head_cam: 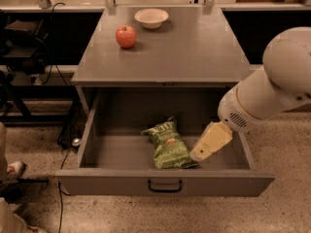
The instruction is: Pick green jalapeno chip bag from top drawer and place on counter
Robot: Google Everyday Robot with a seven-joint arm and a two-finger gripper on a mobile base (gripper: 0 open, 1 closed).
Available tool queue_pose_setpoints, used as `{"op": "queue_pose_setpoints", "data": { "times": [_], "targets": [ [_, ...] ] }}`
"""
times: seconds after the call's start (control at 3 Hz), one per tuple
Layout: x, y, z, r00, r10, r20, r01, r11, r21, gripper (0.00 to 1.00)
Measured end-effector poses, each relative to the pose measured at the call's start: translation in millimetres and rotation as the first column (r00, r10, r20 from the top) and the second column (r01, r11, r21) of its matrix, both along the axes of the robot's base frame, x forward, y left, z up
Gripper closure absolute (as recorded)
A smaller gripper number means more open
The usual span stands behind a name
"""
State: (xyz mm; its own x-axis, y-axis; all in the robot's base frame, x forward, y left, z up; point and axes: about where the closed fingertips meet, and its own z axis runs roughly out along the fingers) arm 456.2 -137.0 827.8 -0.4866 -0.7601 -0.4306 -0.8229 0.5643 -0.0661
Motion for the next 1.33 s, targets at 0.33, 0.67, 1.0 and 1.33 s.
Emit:
{"op": "queue_pose_setpoints", "data": {
  "times": [0.33,0.67,1.0,1.33],
  "targets": [
    [16.6,16.2,-29.2,0.9993,-0.031,-0.018,0.032,0.998,0.054,0.0],
    [57.6,36.7,-61.5,0.9935,-0.112,0.015,0.109,0.985,0.131,0.0],
    [86.1,53.9,-85.3,0.9835,-0.177,0.038,0.167,0.968,0.185,0.0],
    [104.4,71.8,-112.3,0.9741,-0.224,0.034,0.211,0.953,0.218,0.0]
  ]
}}
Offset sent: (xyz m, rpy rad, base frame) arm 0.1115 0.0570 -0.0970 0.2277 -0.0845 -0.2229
